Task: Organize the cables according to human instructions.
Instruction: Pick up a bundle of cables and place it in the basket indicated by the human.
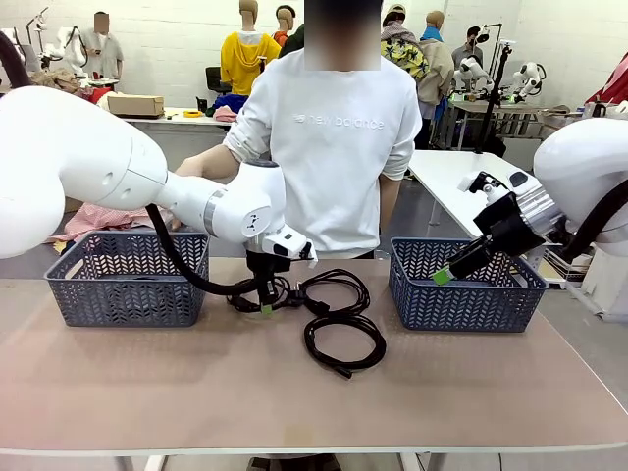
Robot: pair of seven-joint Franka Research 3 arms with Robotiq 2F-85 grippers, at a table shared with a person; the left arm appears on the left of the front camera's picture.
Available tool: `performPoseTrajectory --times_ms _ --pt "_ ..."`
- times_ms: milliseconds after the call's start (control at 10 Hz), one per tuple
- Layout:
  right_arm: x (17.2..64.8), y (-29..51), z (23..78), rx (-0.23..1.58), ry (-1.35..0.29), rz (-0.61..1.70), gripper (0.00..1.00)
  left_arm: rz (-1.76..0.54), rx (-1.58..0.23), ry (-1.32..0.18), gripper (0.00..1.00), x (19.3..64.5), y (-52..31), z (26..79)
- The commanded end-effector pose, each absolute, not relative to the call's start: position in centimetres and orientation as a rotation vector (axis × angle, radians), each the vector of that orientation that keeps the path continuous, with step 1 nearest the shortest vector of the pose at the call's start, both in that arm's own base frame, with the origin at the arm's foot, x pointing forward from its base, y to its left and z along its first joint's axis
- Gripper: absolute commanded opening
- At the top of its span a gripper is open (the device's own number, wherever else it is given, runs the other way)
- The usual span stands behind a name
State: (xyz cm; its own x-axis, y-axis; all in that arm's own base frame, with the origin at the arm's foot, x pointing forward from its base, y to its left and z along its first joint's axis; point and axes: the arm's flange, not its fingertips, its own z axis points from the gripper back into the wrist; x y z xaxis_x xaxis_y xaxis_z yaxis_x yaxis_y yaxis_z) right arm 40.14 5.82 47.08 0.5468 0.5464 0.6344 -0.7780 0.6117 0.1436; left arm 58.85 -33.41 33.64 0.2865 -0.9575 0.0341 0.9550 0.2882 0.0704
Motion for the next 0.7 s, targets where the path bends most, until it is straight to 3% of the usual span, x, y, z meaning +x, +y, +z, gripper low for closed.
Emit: performPoseTrajectory --times_ms 0,600 --pt "40.5 5.8 47.0 0.459 -0.601 0.827 1.00 -1.221 0.127 -0.138 0.00 57.9 -32.7 37.4" --pt "40.5 5.8 47.0 0.459 -0.601 0.827 1.00 -1.381 0.125 -0.245 0.00 52.8 -28.8 49.7"
